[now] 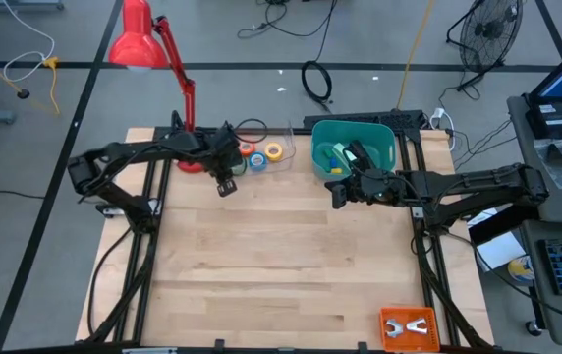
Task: Pick and place Stapler, Stapler remover, tape
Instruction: Adjust the transparent bin
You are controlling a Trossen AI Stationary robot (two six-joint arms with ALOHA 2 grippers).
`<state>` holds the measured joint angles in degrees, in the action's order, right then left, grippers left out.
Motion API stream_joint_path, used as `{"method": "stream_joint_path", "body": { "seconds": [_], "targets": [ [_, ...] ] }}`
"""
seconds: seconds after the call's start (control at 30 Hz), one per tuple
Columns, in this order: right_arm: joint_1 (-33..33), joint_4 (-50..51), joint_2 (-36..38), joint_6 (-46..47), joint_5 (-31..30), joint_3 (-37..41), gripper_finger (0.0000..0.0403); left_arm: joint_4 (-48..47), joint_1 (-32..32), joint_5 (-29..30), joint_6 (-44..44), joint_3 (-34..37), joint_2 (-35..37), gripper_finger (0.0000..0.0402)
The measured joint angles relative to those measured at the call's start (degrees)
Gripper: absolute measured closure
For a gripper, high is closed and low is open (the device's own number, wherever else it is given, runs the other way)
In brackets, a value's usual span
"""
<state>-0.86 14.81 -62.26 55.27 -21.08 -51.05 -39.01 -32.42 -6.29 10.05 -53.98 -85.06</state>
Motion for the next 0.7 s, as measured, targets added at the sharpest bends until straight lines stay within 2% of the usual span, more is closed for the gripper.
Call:
{"method": "stream_joint_path", "body": {
  "seconds": [0.2,0.4,0.7],
  "targets": [
    [0.00,0.00,0.00,0.17,-0.08,0.00,0.0403,1.73,0.10,2.66,1.02,0.00,-2.23,0.0402],
    [0.00,0.00,0.00,0.57,-0.09,0.00,0.0403,3.29,0.06,8.98,1.81,0.00,-2.31,0.0402],
    [0.00,0.02,0.00,0.46,-0.09,0.00,0.0403,3.38,-0.43,9.51,1.70,0.00,-2.31,0.0402]
  ]
}}
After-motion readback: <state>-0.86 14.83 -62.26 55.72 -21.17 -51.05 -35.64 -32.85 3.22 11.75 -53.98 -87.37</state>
